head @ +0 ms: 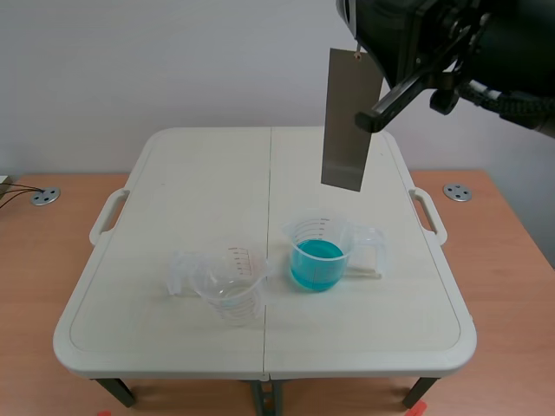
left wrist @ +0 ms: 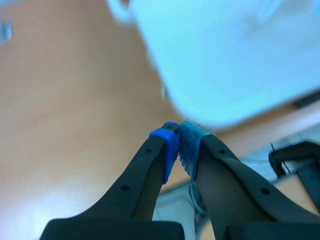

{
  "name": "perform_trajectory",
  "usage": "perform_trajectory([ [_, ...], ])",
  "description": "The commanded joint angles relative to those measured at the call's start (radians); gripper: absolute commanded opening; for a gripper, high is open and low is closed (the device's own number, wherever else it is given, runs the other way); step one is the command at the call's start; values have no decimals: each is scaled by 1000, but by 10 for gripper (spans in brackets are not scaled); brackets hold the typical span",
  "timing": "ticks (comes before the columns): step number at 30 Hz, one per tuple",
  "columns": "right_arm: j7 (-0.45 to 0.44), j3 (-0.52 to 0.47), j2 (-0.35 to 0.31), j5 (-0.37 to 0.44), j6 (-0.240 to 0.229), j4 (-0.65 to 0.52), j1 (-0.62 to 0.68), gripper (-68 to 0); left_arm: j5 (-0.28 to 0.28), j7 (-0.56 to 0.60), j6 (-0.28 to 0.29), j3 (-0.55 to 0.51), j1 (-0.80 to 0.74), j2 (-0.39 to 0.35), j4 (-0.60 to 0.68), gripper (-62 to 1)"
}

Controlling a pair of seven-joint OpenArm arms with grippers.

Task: Hold the metal plate by the orange handle, dip it into the blue solution, take it out and point at it, then put the plate back in the beaker on the left.
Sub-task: 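Point at the plate with the left hand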

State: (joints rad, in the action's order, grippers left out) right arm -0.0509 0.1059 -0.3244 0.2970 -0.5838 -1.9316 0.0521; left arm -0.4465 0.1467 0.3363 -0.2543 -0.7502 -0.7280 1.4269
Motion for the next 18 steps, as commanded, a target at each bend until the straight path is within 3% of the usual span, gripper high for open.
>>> perform_trajectory([
  [1, -11, 0, -5, 14, -6, 4, -27, -664, -6, 19, 18, 2, 19, -8, 42, -594],
  [4, 3, 0, -5, 41, -21, 18, -43, -664, 1, 18, 69, 7, 79, -9, 88, -594],
  [11, 3, 6, -5, 56, -38, 63, -57, -664, 47, 13, 251, 63, 266, -1, 120, -594],
  [15, 3, 34, -5, 56, -39, 90, -70, -664, 92, -22, 314, 154, 379, 3, 119, -594],
  [18, 3, 46, -5, 56, -39, 100, -77, -664, 145, -64, 323, 230, 460, 34, 118, -594],
])
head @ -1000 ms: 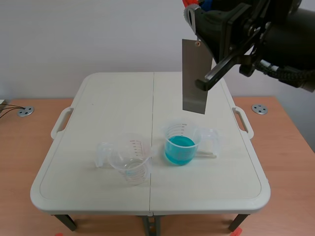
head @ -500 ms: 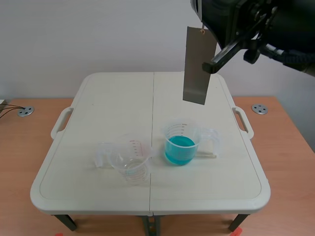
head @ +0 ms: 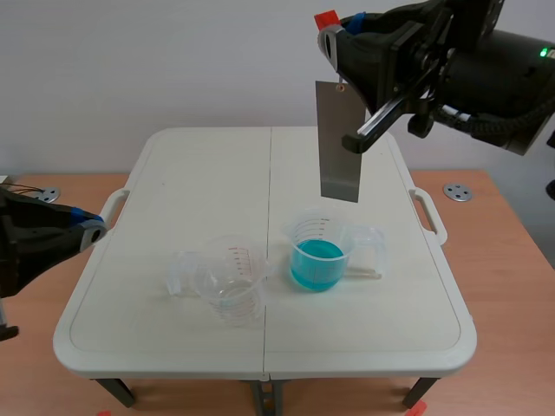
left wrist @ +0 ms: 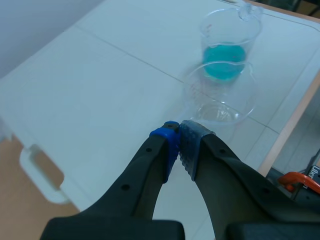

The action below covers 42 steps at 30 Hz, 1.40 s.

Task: Hold the metal plate by the orange handle, dip it into the blue solution, take it out and point at it, then put the plate back in the beaker on the left.
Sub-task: 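Point at the plate with the left hand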

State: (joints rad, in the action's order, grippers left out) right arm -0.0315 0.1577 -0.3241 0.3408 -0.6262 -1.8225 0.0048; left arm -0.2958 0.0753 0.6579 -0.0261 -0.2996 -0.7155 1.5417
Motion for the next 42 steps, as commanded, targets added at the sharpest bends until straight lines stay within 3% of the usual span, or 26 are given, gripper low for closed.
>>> perform_trajectory([
  [1, -16, -5, -5, 12, 4, -7, -30, -664, 11, -4, 2, 26, 34, 38, 3, -594],
  [17, -19, 34, -5, 12, 4, 51, -61, -664, 238, -117, 4, 233, 241, 302, -5, -594],
  [23, -19, 34, -5, 11, 4, 51, -61, -664, 247, -157, 2, 277, 312, 359, -59, -594],
  [34, -19, 34, -5, 11, 4, 51, -61, -664, 366, -162, -42, 297, 439, 461, -245, -594],
  [42, -19, 34, -5, 11, 4, 51, -61, -664, 371, -157, -44, 297, 514, 488, -336, -594],
])
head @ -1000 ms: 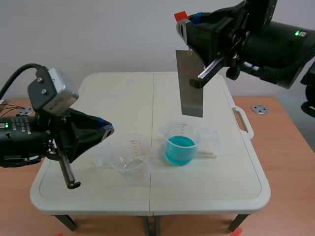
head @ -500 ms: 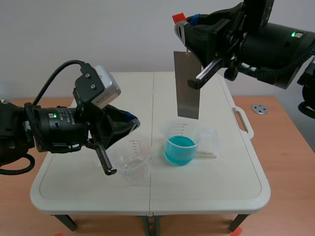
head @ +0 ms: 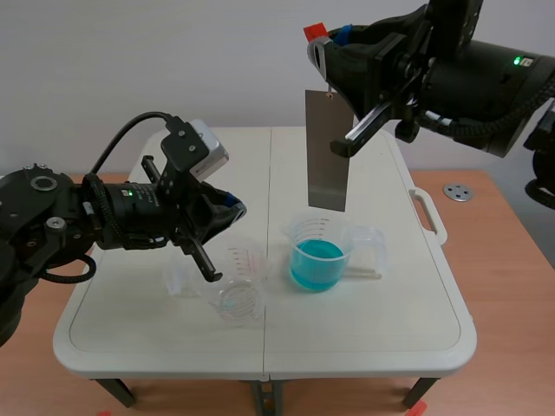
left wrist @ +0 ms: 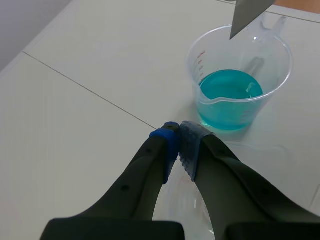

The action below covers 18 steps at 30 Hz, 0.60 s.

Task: Hold the metal plate by the orange handle, dip it into the blue solution, take it out and point at it, then put the plate back in the beaker on the left.
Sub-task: 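Point at the plate with the left hand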

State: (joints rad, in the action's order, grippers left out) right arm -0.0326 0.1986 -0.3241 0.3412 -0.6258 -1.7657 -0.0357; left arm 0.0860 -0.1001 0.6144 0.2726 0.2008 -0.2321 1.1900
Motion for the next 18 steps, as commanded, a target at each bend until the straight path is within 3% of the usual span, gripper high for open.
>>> perform_trajectory([
  [1, -18, -6, -5, 11, 4, -6, -20, -664, -11, 24, 0, -2, 17, 5, 11, -594],
  [18, -18, -6, -5, 11, 4, -6, -20, -664, -10, 58, 10, 76, 52, 5, 0, -594],
])
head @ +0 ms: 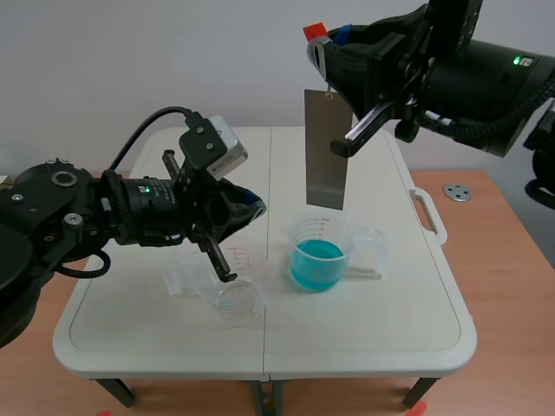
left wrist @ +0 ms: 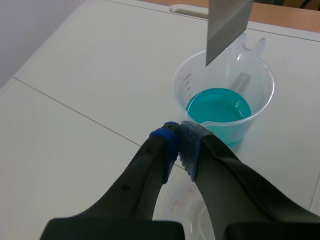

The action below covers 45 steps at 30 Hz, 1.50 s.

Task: Hold the metal plate by the orange handle, dip it into the blue solution, take it out and point at it, then put the plate back in the beaker on the left.
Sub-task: 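Point at the plate with the left hand, then lower the plate into the blue solution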

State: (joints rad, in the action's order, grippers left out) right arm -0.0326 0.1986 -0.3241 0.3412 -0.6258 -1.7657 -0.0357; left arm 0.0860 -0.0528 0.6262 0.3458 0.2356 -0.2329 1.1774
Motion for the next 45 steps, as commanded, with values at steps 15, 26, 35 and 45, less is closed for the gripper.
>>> perform_trajectory([
  [15, -18, -6, -2, 11, 4, -6, -20, -664, -10, 8, -3, 17, 16, 5, 13, -594],
  [26, -18, -6, -2, 11, 4, -6, -20, -664, -17, 13, -59, -70, -31, -85, 79, -594],
  [35, -18, -6, -2, 11, 4, -6, -20, -664, -89, 111, -133, -263, -218, -314, 193, -594],
  [45, -18, -6, -2, 11, 4, -6, -20, -664, -153, 161, -263, -529, -543, -472, 196, -594],
])
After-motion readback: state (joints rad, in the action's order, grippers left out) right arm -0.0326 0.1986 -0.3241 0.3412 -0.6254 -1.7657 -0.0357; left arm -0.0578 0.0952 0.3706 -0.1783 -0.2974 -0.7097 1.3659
